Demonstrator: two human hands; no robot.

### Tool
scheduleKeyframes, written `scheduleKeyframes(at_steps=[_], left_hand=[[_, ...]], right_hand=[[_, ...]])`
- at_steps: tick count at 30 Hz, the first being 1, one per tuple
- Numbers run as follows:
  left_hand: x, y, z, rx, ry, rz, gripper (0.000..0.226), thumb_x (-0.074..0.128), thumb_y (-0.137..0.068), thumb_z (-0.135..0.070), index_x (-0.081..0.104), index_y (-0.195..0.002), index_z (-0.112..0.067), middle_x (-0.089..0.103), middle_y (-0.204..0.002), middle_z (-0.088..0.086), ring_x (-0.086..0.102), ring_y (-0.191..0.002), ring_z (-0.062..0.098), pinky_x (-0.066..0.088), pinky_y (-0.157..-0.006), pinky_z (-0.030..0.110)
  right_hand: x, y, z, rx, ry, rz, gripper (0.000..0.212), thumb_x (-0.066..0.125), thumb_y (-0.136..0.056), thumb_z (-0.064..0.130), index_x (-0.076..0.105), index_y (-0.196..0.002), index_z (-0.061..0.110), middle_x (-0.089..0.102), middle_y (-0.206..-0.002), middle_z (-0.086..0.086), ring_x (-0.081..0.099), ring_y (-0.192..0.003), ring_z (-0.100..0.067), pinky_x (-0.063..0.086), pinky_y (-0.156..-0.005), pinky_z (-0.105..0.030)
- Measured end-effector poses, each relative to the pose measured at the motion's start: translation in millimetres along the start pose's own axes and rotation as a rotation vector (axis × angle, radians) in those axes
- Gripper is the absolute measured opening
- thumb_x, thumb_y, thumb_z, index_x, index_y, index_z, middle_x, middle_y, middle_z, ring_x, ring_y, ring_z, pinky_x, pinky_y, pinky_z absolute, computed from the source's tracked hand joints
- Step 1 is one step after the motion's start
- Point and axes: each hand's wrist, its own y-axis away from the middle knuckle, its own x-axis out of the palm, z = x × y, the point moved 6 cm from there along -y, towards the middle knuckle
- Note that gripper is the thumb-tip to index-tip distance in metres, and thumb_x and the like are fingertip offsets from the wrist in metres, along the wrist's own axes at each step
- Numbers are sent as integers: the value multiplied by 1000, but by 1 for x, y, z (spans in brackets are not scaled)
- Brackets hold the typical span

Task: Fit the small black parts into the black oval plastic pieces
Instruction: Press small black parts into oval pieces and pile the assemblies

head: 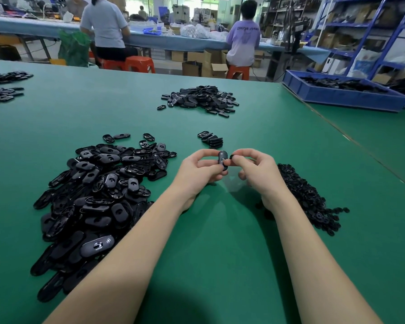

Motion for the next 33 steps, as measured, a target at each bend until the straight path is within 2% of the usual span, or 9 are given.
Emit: scheduleKeyframes(at_steps=[5,9,12,16,20,24,27,29,33], left_hand=[[1,2,-2,41,-30,5,42,63,-89,10,61,-121,-17,76,-98,12,75,-81,18,54,-64,18],[-1,1,-1,40,38,-36,32,63,-91,10,62,-114,-12,76,-96,14,76,-83,22,59,-70,22],[-6,-2,1,20,93,-100,20,62,-93,5,63,-106,-11,73,-91,16,73,-77,21,61,-78,25],[-7,-3,0,16,126,-115,14,58,-98,-2,65,-99,-13,75,-89,13,74,-78,19,60,-74,22],[-5,-1,-1,20,121,-97,12,60,-97,-4,65,-99,-14,77,-90,12,76,-86,22,58,-72,21],[-4,0,-2,20,105,-88,11,62,-96,-5,67,-98,-15,77,-92,13,76,-86,23,59,-73,23],[-3,1,-3,19,93,-78,12,62,-96,-5,68,-98,-15,77,-95,13,76,-87,22,59,-73,24],[-3,1,-3,20,84,-73,12,63,-96,-5,68,-98,-15,77,-96,13,76,-88,22,59,-74,24],[-4,1,-3,41,54,-76,11,63,-96,-3,68,-96,-12,77,-91,9,76,-87,22,59,-73,24]], right_hand=[[0,0,-1,45,-27,-33,13,72,-91,19,74,-80,25,72,-75,15,50,-47,5,40,-47,-8],[5,3,0,59,-23,25,9,74,-90,20,77,-85,25,72,-78,8,43,-50,-4,36,-45,-12],[4,4,1,77,-7,5,6,75,-88,20,76,-83,22,74,-77,5,39,-49,-9,31,-42,-15],[3,3,0,87,5,-15,5,77,-87,22,75,-83,21,78,-77,7,42,-45,-7,33,-41,-11],[4,3,-3,99,0,-51,10,81,-85,22,76,-77,23,69,-61,13,43,-41,-2,34,-41,-9],[4,2,-3,97,22,-89,11,82,-83,24,76,-74,24,65,-56,16,43,-40,3,34,-42,-8],[4,3,-3,106,16,-96,10,82,-83,25,77,-75,25,67,-63,14,49,-48,4,35,-43,-7],[4,4,-3,118,6,-95,9,82,-83,26,77,-77,25,68,-70,10,50,-60,-4,35,-43,-6],[5,4,-5,135,-3,-94,9,84,-81,27,77,-76,25,67,-67,12,49,-63,-7,38,-48,-9]])
